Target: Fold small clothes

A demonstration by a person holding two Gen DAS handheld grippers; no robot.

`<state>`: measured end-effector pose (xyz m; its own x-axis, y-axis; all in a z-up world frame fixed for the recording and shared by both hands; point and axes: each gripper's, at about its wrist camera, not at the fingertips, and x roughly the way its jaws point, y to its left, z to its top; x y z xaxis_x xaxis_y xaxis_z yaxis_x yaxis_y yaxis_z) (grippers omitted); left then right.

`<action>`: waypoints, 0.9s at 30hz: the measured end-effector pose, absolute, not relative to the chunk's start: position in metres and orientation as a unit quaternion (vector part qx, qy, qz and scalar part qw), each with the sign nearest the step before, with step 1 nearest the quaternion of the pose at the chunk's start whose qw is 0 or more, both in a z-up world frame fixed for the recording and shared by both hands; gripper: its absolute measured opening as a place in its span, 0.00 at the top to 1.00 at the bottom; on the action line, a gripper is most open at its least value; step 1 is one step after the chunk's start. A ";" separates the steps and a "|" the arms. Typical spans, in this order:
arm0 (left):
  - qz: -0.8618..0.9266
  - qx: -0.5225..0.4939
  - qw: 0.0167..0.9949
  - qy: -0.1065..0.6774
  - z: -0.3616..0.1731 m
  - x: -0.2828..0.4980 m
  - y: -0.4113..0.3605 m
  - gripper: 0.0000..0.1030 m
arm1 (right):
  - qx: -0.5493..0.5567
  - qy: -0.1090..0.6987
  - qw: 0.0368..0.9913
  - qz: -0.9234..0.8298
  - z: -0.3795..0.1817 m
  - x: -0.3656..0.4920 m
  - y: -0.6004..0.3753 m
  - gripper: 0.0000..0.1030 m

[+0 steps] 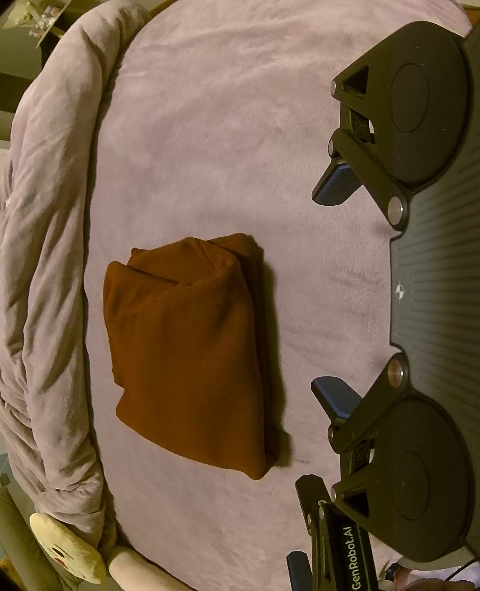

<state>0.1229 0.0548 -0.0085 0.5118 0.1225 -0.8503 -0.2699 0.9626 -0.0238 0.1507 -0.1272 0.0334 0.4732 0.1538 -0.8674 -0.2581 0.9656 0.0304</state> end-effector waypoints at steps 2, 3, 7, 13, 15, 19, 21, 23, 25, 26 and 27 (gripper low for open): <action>0.110 -0.086 0.864 0.484 -0.009 0.123 0.056 0.00 | -0.052 0.499 0.857 0.120 0.033 0.151 -0.127 0.04; 0.106 -0.093 0.863 0.485 -0.010 0.123 0.057 0.00 | -0.052 0.499 0.857 0.119 0.033 0.151 -0.128 0.04; 0.102 -0.104 0.863 0.483 -0.011 0.122 0.059 0.00 | -0.049 0.499 0.857 0.119 0.033 0.151 -0.128 0.04; 0.100 -0.093 0.867 0.479 -0.010 0.122 0.056 0.00 | -0.049 0.499 0.857 0.119 0.033 0.150 -0.128 0.04; 0.102 -0.090 0.867 0.479 -0.010 0.122 0.056 0.00 | -0.049 0.499 0.857 0.119 0.034 0.151 -0.128 0.04; 0.107 -0.078 0.868 0.479 -0.010 0.122 0.054 0.00 | -0.050 0.498 0.858 0.118 0.034 0.150 -0.127 0.04; 0.108 -0.075 0.868 0.479 -0.010 0.122 0.053 0.00 | -0.050 0.499 0.857 0.117 0.034 0.150 -0.127 0.04; 0.109 -0.073 0.868 0.479 -0.011 0.122 0.053 0.00 | -0.051 0.499 0.857 0.116 0.034 0.150 -0.127 0.04; 0.109 -0.071 0.868 0.480 -0.011 0.121 0.052 0.00 | -0.052 0.499 0.857 0.116 0.034 0.150 -0.127 0.04; 0.109 -0.070 0.867 0.480 -0.011 0.121 0.052 0.00 | -0.053 0.499 0.857 0.116 0.035 0.150 -0.127 0.04; 0.109 -0.069 0.867 0.480 -0.011 0.121 0.051 0.00 | -0.052 0.498 0.858 0.116 0.035 0.150 -0.127 0.04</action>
